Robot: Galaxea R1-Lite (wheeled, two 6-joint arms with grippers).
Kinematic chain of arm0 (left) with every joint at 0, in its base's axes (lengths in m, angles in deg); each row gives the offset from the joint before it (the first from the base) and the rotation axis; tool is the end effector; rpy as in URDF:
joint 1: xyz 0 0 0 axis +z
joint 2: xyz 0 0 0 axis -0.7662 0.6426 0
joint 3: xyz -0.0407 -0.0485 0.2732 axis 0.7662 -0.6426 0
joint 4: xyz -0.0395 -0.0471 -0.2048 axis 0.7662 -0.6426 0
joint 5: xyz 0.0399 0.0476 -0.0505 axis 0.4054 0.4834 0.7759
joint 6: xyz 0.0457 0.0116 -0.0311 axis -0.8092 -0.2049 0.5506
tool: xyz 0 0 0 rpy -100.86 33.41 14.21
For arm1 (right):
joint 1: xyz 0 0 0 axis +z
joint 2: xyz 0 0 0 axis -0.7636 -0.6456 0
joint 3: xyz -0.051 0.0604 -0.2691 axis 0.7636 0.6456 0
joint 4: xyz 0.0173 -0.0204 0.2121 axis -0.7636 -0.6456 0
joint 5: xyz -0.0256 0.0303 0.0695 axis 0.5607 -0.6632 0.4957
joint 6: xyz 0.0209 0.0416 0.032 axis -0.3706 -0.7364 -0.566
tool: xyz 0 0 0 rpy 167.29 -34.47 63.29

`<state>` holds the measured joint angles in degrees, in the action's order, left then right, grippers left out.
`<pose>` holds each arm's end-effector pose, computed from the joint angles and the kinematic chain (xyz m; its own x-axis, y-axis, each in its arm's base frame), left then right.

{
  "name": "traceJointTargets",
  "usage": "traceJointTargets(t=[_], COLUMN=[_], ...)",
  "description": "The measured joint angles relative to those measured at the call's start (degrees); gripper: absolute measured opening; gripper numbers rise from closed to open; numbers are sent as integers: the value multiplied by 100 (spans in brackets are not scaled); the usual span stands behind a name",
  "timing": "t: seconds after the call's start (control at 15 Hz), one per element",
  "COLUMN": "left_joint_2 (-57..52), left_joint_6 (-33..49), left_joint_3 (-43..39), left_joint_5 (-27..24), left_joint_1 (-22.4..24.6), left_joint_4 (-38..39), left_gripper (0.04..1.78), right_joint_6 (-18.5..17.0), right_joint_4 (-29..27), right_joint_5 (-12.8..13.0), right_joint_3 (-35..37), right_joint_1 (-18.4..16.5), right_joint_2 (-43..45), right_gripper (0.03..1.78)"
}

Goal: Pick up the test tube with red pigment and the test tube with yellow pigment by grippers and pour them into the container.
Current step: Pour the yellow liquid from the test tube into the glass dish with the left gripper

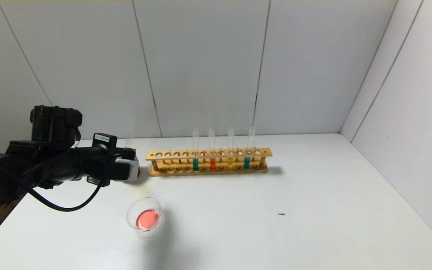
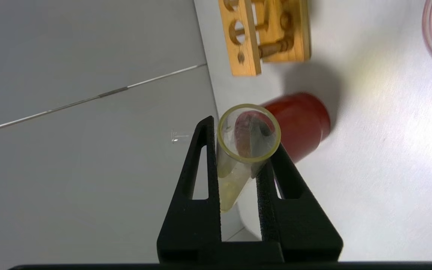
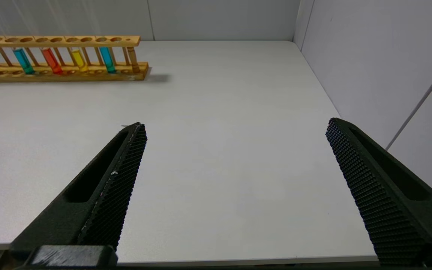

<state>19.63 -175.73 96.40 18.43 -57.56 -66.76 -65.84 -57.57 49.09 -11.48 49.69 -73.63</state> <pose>0.3316 -0.0545 0.1060 0.8262 -0.2985 -0.4779 0.4460 -0.1718 0.8784 0.0561 0.0002 0.0754 1.0000 0.0024 0.0000 -0.0024 1.0000 0.0017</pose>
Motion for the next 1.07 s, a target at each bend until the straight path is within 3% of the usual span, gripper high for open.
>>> traceJointTargets(t=[0.2,0.47,1.07], left_joint_2=[22,39,180], left_joint_6=[-606,-728,-1913], left_joint_3=[-111,-374,-449], left_joint_5=[194,783,1039], left_joint_1=[-80,-406,-450], left_joint_4=[4,20,52], left_gripper=[32,32,32], right_joint_6=[0,0,2], right_joint_4=[0,0,0], right_joint_5=[2,0,0], right_joint_3=[0,0,0], right_joint_1=[0,0,0], right_joint_2=[0,0,0], right_gripper=[175,175,175])
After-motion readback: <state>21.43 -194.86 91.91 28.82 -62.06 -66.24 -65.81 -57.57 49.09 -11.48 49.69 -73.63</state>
